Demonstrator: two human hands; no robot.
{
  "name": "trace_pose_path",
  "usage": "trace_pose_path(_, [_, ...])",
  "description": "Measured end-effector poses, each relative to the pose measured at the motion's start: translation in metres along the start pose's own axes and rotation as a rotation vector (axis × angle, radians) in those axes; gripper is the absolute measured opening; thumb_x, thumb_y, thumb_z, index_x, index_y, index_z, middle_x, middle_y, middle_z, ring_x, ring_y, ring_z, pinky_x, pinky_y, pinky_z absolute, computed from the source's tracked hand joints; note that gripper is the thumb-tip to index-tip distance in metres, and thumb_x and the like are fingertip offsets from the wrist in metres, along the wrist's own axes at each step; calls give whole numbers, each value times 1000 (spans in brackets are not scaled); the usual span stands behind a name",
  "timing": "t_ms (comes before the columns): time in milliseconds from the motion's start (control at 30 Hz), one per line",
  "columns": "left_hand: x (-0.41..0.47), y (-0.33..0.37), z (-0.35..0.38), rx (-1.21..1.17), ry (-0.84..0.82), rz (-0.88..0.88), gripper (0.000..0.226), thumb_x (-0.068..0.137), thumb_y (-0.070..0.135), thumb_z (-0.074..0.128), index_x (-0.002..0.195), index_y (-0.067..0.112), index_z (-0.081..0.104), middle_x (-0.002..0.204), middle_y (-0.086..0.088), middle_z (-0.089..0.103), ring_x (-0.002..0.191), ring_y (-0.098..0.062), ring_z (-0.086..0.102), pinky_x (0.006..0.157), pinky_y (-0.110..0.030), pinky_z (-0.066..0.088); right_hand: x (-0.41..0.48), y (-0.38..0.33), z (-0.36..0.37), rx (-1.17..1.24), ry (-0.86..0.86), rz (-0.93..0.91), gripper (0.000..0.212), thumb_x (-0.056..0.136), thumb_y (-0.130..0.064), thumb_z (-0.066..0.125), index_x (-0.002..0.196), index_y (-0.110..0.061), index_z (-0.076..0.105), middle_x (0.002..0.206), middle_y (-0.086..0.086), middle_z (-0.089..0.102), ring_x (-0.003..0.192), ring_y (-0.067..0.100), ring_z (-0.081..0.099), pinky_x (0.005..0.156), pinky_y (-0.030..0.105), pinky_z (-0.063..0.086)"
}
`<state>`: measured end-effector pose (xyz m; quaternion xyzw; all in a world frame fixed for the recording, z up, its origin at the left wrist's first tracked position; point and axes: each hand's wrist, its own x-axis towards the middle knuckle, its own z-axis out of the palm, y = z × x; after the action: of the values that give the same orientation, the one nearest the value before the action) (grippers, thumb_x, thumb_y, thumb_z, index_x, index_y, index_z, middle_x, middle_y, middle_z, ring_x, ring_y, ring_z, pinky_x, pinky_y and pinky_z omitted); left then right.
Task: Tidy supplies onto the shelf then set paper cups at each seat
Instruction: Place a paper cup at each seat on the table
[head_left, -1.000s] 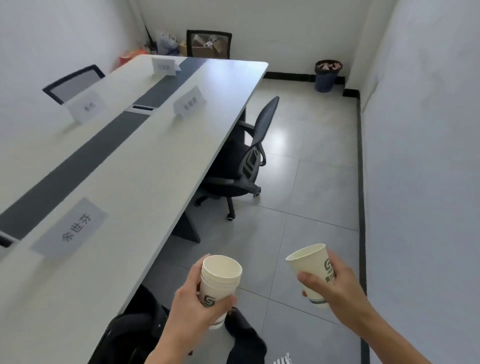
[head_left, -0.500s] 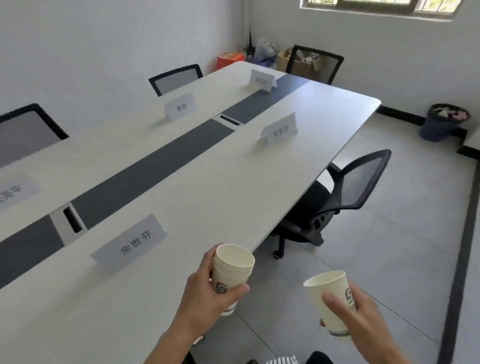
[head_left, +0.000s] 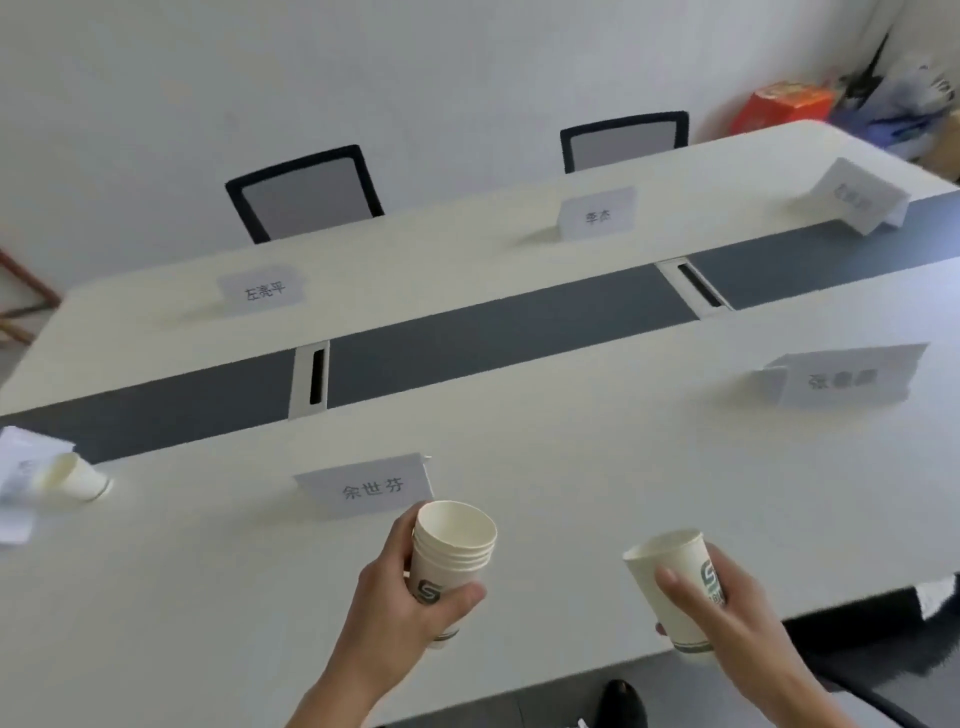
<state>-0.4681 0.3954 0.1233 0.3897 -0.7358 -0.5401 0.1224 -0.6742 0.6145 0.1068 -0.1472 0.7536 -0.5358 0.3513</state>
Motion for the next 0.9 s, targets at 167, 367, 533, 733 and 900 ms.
trace_pose_path(167, [-10,-9,-10,-45,208,-133,71,67,15,86,123,39,49,100,23,65,90,-5,62,57,-9,50,88,-29,16,-189,-273,-39,44,64,-55,71,92,-21,63,73,8,67,63,22,65,52,26,49])
trace_pose_path(367, [-19,-38,-36,-68,381,-239,84,51,46,82,127,40,46,105,26,64,93,-4,64,70,-9,51,155,-43,95,-275,-440,-29,40,64,-45,74,96,-26,61,78,0,68,67,16,63,54,29,52])
trace_pose_path(533, [11,-59,-69,-162,418,-267,86,48,48,80,127,38,48,100,19,67,91,-5,63,57,-10,51,196,-67,172,-414,-428,-90,39,68,-44,78,98,-28,59,84,2,68,76,21,67,54,32,55])
trace_pose_path(733, [73,-75,-117,-235,368,-251,78,57,32,86,124,38,48,96,14,68,87,-6,63,52,-8,50,277,-105,261,-615,-322,-169,57,66,-42,83,112,-24,55,98,-4,65,89,21,63,72,39,56])
trace_pose_path(900, [101,-90,-147,-251,364,-273,72,63,18,87,120,43,49,97,11,68,87,-7,63,53,-7,49,326,-99,320,-534,-223,-143,71,67,-24,82,126,-19,43,111,-1,56,102,22,54,76,33,45])
